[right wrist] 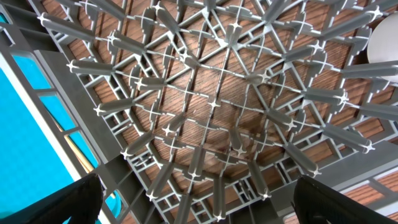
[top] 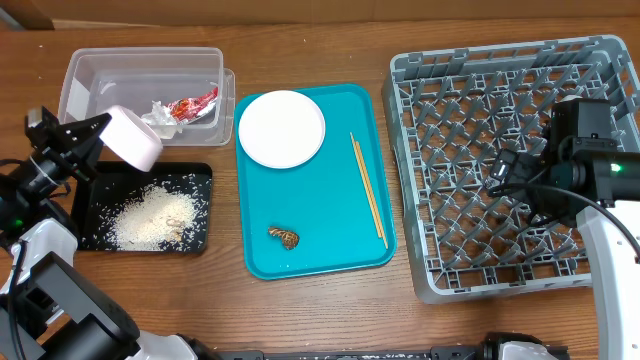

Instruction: Sort waste into correct bins and load items into the dishwasher

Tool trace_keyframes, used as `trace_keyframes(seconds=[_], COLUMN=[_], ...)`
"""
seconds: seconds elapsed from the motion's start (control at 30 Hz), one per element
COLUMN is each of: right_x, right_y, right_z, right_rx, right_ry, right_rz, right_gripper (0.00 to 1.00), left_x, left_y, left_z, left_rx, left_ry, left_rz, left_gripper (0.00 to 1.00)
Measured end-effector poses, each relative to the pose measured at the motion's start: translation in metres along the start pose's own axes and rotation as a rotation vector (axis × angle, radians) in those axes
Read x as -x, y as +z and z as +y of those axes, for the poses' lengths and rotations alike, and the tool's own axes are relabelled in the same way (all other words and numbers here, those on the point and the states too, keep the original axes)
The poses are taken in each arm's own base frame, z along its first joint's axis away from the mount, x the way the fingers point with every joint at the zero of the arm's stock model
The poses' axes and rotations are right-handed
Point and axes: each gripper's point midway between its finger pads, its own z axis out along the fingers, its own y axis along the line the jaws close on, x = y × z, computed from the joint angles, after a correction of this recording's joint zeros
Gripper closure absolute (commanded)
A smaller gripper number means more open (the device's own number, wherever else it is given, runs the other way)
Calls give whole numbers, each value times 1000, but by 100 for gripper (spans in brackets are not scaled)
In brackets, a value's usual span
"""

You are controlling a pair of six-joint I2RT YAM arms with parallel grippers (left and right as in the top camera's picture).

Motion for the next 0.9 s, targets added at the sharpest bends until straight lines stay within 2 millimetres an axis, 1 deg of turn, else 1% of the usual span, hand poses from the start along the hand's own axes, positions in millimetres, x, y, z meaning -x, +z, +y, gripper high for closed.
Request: trace_keyframes(seconds=[0.1, 0.73, 0.83, 0.9], right_x=[0, 0, 0, 0], right_y=[0, 0, 0, 0], right_z=[0, 0, 0, 0], right_rx=[0, 0, 0, 0], right_ry=[0, 0, 0, 0], right_rz=[0, 1, 0, 0], right_gripper=[0, 0, 0, 0], left_x=[-1, 1, 1, 4], left_y=[0, 0, 0, 0], left_z=[-4, -6, -6, -3], left_rx=[-6, -12, -14, -14], left_ry=[45, 48, 42, 0], left_rz=[-5, -16, -19, -24], left_gripper=[96, 96, 96, 96])
